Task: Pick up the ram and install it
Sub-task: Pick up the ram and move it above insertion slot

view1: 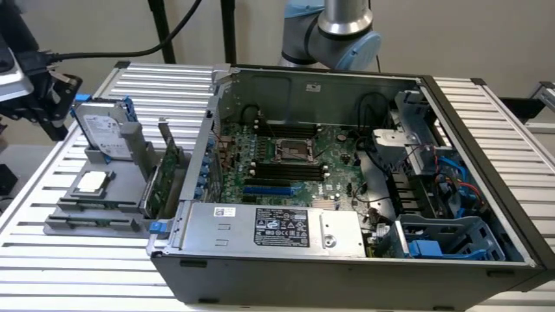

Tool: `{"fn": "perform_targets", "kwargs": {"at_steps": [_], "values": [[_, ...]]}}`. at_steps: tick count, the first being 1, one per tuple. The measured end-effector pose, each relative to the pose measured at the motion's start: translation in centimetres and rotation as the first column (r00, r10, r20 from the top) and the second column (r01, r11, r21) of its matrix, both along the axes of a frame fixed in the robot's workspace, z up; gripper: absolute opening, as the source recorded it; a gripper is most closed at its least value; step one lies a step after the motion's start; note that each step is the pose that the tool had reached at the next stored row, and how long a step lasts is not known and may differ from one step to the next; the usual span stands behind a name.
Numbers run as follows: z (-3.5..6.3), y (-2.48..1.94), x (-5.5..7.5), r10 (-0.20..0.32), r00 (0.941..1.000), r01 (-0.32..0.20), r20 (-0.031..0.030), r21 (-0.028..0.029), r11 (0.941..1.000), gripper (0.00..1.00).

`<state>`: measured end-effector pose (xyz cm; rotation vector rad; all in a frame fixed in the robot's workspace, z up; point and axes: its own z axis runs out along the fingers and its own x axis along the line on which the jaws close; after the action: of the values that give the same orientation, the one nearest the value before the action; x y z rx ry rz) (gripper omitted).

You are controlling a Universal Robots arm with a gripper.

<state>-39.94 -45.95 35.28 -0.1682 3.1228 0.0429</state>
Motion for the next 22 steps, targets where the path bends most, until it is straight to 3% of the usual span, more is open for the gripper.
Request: {"fn": "perform_targets", "kwargs": {"at_steps": [6,12,16,17,22], "values": [[-0.24,0.0,0.0,0.109,0.9941,-0.109,0.0,0.0,0.9941,0.0],[-0.5,0.0,0.0,0.217,0.9761,-0.217,-0.0005,0.0001,0.9761,0.0],[-0.67,0.0,0.0,0.288,0.9577,-0.288,-0.0007,0.0001,0.9577,0.0],[-0.75,0.0,0.0,0.322,0.9467,-0.322,-0.001,0.0001,0.9467,0.0],[-0.96,0.0,0.0,0.407,0.9135,-0.407,-0.0015,0.0004,0.9135,0.0]]}}
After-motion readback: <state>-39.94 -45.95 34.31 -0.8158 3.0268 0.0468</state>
